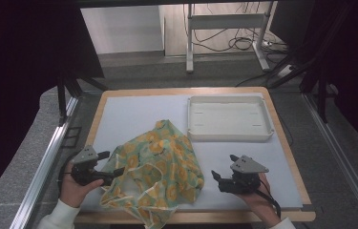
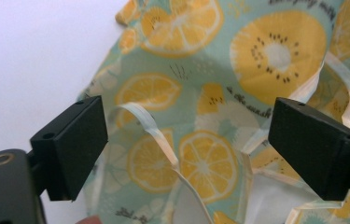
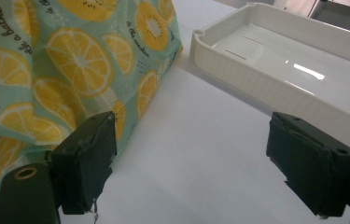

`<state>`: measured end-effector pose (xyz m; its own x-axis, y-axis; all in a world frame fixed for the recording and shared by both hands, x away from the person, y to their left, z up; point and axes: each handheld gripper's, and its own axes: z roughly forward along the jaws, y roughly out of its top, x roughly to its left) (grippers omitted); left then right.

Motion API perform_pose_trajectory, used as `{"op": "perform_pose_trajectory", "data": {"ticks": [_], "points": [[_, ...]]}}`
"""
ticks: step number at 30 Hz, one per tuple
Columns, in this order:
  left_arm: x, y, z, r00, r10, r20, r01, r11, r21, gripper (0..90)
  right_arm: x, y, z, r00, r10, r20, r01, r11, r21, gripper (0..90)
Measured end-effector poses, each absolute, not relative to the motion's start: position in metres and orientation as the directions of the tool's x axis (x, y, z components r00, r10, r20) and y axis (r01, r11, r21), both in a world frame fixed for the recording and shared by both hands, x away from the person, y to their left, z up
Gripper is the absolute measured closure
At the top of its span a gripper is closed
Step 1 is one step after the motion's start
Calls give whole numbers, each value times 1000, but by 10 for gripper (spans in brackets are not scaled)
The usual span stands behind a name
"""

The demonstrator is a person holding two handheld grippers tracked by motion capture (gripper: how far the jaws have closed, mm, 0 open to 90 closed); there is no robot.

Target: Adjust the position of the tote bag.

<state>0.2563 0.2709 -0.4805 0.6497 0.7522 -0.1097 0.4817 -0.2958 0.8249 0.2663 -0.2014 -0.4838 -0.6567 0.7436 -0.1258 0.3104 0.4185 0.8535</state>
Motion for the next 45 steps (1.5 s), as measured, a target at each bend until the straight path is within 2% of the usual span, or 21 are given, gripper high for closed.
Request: {"op": "perform_pose_trajectory", "data": {"ticks": [7,13,18,21,23,24,28,31,35,36,37,39,43,45], "points": [[278,283,-476,635,762,-127,482,-262,836,157,259,-195,-480,-681,726,-98,314,410,856,185],[314,281,-494,644,745,-175,541,-281,793,162,257,-190,-481,-694,713,-101,313,425,850,186],[325,273,-506,658,731,-182,567,-322,758,181,257,-190,-482,-692,715,-99,319,425,847,186],[327,268,-511,657,737,-162,581,-357,732,279,258,-190,-483,-691,716,-99,319,425,847,186],[328,266,-513,656,738,-154,585,-370,721,291,258,-190,-483,-691,716,-99,319,425,847,186],[329,265,-514,659,738,-146,584,-381,717,331,258,-190,-483,-692,715,-100,318,427,846,186],[330,258,-520,665,740,-102,570,-414,710,387,257,-190,-483,-692,715,-102,319,430,845,186],[334,253,-526,672,737,-67,555,-443,704,473,258,-190,-483,-692,715,-103,320,431,844,186],[335,254,-526,681,730,-54,528,-438,728,423,258,-190,-483,-690,716,-106,319,433,843,186],[334,255,-525,679,732,-54,523,-431,736,304,258,-190,-484,-690,716,-107,319,433,843,186],[336,257,-524,681,729,-69,524,-420,741,240,258,-190,-484,-689,717,-106,321,432,843,186],[339,257,-527,685,726,-55,528,-443,725,181,259,-189,-485,-691,715,-103,323,434,841,187],[347,255,-533,681,730,-63,556,-459,693,162,258,-187,-486,-696,710,-110,321,444,836,188],[350,254,-535,678,733,-51,559,-470,683,218,258,-187,-486,-696,710,-111,321,446,835,189]]}}
